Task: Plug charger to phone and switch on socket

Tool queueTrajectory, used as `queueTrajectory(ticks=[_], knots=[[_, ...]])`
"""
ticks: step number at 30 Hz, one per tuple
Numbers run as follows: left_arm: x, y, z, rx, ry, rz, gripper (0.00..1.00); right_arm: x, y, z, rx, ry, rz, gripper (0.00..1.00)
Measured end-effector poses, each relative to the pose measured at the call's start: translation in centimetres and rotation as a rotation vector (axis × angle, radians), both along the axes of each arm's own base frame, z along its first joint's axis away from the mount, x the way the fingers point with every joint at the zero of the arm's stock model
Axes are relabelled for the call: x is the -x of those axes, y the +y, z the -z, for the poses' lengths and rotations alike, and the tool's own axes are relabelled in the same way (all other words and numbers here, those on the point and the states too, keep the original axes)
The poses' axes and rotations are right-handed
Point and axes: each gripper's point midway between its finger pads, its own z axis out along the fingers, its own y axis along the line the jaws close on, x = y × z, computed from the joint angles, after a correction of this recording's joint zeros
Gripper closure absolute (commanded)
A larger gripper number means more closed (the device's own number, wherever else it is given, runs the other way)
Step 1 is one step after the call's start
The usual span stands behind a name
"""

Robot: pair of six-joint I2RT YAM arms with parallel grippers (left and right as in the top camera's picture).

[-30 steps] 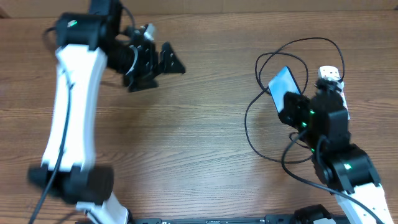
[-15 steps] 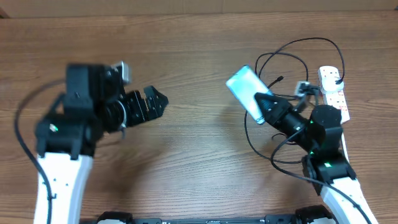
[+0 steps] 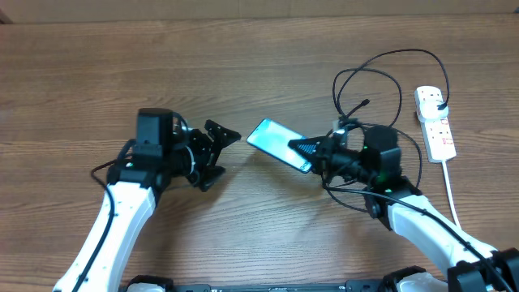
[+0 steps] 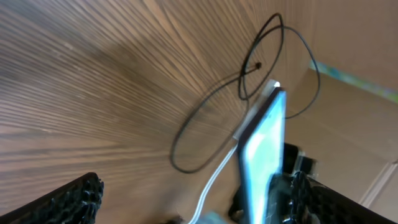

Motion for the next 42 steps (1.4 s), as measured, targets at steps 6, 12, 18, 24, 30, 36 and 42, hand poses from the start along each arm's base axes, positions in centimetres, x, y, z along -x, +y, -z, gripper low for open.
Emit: queueTrajectory(ticks=[6, 12, 18, 24, 30, 36, 42], knots=[[-1.5, -3.4, 0.1, 0.098, 0.012, 0.020, 0.17, 1.4, 2.5, 0.7, -0.044, 0.152, 0.001, 0.96], [-1.6, -4.6, -0.4, 0.131, 0.004, 0.037, 0.20, 1.7, 3.2, 0.8, -0.077, 0.246, 0.032, 0.96], [-1.3, -5.1, -0.5, 0.141, 0.022, 0.041, 0.44, 1.2, 2.9, 0.9, -0.100, 0.301, 0.082, 0.96], [-1.2, -5.3, -0.5, 0.145, 0.026, 0.041, 0.44, 1.1, 3.1, 1.1, -0.127, 0.369, 0.122, 0.96], [-1.1, -5.3, -0.4, 0.144, 0.029, 0.041, 0.55, 1.7, 4.1, 1.2, -0.139, 0.413, 0.129, 0.96], [-0.9, -5.2, -0.1, 0.145, 0.050, 0.032, 0.64, 1.9, 5.4, 0.4, -0.170, 0.402, 0.152, 0.96], [-0.9, -5.2, -0.1, 0.147, 0.057, 0.029, 0.73, 2.3, 6.4, -0.2, -0.191, 0.396, 0.150, 0.96]])
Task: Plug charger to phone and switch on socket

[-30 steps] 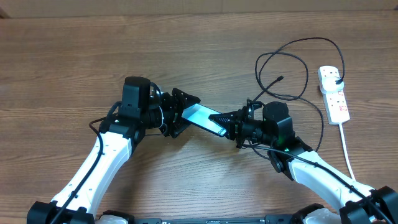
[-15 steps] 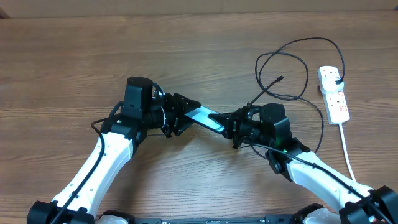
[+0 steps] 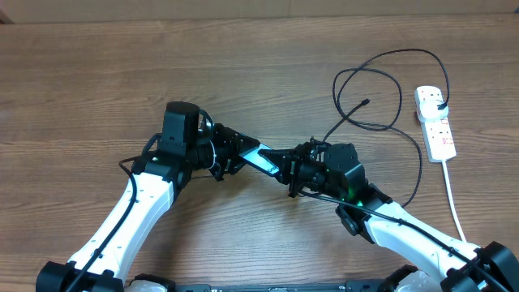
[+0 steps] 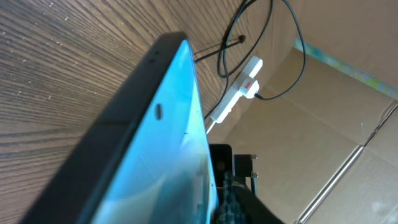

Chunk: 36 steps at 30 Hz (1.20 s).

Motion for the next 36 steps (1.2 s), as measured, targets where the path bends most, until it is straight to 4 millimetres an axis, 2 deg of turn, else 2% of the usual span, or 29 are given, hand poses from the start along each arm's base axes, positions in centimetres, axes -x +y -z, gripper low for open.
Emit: queueTrajectory(ticks=[8, 10, 17, 22, 25, 27, 31, 33, 36], knots=[[0.0, 0.0, 0.0, 0.009, 0.016, -0.014, 0.91, -0.2, 0.0, -0.1, -0.015, 0.021, 0.027, 0.95], [-0.2, 0.0, -0.1, 0.019, 0.025, -0.026, 0.96, -0.3, 0.0, -0.2, -0.023, 0.031, 0.036, 0.88], [-0.3, 0.2, 0.2, -0.003, 0.024, -0.039, 0.96, 0.5, 0.4, 0.3, 0.002, 0.023, -0.007, 0.64], [-0.7, 0.9, 0.9, -0.047, 0.024, -0.078, 0.93, 1.0, -0.1, 2.5, 0.086, 0.076, -0.008, 0.44], [-1.0, 1.4, 1.5, -0.088, 0.017, -0.104, 0.93, 0.5, -1.5, 4.6, 0.225, 0.035, 0.035, 0.34], [-1.3, 1.7, 1.8, -0.111, 0.009, -0.120, 0.93, -0.3, -3.4, 6.5, 0.381, -0.029, 0.081, 0.27], [-1.8, 2.2, 2.0, -0.140, -0.013, -0.141, 0.96, -1.6, -6.8, 8.5, 0.637, -0.141, 0.150, 0.06], [-2.2, 2.2, 1.9, -0.142, -0.033, -0.144, 0.96, -2.0, -7.9, 8.9, 0.718, -0.174, 0.166, 0.00], [-3.5, 2.1, 1.5, -0.121, -0.085, -0.150, 0.96, -2.4, -8.9, 9.1, 0.790, -0.210, 0.181, 0.00]])
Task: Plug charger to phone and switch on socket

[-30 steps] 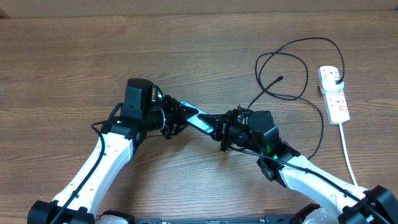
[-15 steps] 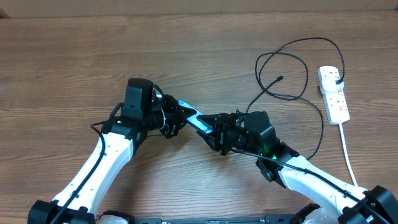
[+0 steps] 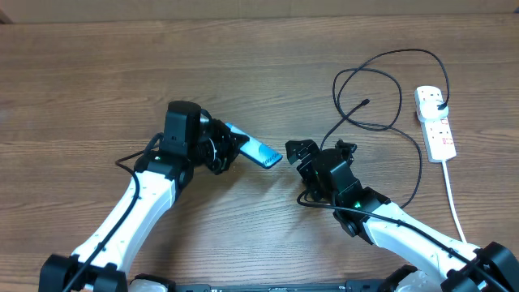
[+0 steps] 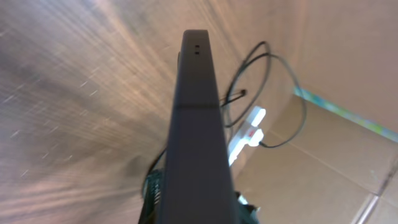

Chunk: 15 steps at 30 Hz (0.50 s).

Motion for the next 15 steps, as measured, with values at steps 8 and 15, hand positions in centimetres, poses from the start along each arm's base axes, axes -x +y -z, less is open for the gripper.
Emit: queueTrajectory(ticks=[8, 15], knots=[[-4.6, -0.6, -0.6, 0.185, -0.123, 0.043, 0.96, -1.3, -2.5, 0.0, 0.143, -0.069, 0.011, 0.00], [-4.3, -3.2, 1.3, 0.425, -0.065, 0.250, 0.96, -1.1, -3.5, 0.5, 0.201, -0.058, 0.018, 0.00]])
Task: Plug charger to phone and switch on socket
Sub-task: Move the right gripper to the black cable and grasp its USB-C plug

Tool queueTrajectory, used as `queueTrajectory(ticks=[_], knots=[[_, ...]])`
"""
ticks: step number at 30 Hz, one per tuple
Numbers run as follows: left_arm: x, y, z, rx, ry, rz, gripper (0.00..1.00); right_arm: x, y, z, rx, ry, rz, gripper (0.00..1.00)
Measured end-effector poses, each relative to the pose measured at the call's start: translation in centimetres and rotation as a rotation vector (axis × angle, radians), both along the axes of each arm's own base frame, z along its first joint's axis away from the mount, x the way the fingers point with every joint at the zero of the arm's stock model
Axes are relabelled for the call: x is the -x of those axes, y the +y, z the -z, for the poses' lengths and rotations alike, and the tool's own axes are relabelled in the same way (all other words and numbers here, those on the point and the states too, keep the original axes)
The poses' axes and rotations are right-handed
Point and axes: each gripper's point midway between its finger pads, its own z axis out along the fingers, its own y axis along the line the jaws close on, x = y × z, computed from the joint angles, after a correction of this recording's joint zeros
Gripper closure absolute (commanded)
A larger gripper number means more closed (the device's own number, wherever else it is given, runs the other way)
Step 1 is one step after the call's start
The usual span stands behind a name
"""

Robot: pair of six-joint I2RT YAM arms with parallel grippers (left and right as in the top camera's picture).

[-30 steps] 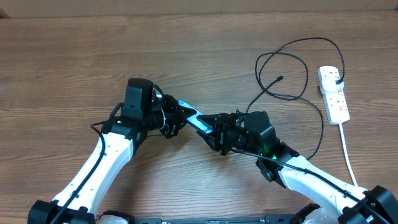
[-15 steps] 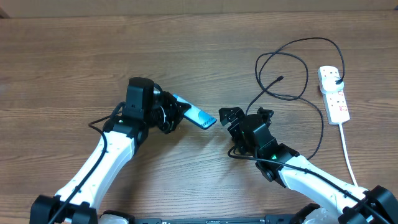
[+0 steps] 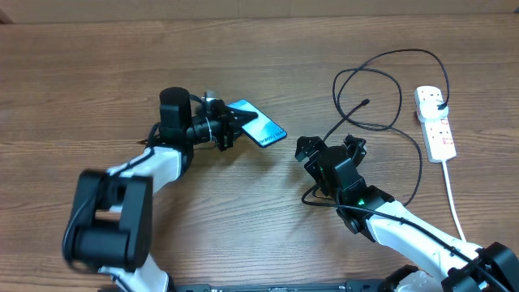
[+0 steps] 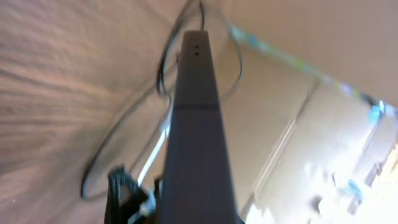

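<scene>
The phone [image 3: 259,125], blue screen up, is held off the table at centre left, my left gripper [image 3: 230,128] shut on its near end. The left wrist view shows it edge-on as a dark slab [image 4: 199,118] with its end ports towards the top. To the phone's right my right gripper [image 3: 328,147] stands open, holding nothing. The black charger cable [image 3: 381,81] lies in loops at the back right, its free plug end [image 3: 366,103] on the table. The white socket strip [image 3: 435,122] is at the far right with a plug in its far end.
A white lead [image 3: 454,191] runs from the strip to the front edge. The cable loops reach down close beside my right arm [image 3: 405,227]. A cardboard wall [image 4: 292,56] closes off the far side.
My left gripper has carried the phone a little back and left, and its screen now faces up. The right gripper is still open, fingers now spread wider, near the same place.
At first my right gripper held the phone at centre while the left stood open beside it. Then both grippers were on the phone. After that the right had let go and only the left held it, now further back.
</scene>
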Motion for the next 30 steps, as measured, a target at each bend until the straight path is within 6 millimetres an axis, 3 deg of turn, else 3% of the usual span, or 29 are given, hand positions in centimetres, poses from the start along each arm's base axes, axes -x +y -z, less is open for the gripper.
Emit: queueTrajectory(ticks=[5, 10, 13, 18, 22, 26, 30], knots=[[2.7, -1.2, 0.5, 0.089, 0.047, 0.179, 0.96, -0.2, -0.4, -0.1, 0.072, -0.029, -0.033, 0.00], [4.8, -1.8, -0.3, 0.140, 0.018, 0.308, 0.96, 0.3, -1.2, 0.1, 0.234, 0.024, -0.120, 0.03], [5.5, -1.9, -0.7, 0.157, -0.009, 0.350, 0.96, 0.0, -2.2, -1.3, 0.326, 0.088, -0.135, 0.04], [5.7, -1.9, -0.9, 0.164, -0.024, 0.367, 0.96, -3.7, -5.8, -6.7, 0.440, 0.152, -0.074, 0.05], [5.8, -1.9, -0.9, 0.166, -0.028, 0.372, 0.96, -7.0, -8.9, -9.0, 0.484, 0.185, -0.022, 0.20], [5.8, -1.9, -1.0, 0.168, -0.028, 0.375, 0.96, -10.3, -11.1, -7.7, 0.494, 0.255, -0.014, 0.32], [5.9, -1.9, -1.0, 0.170, -0.027, 0.377, 0.96, -13.1, -12.3, -3.8, 0.496, 0.335, -0.016, 0.37]])
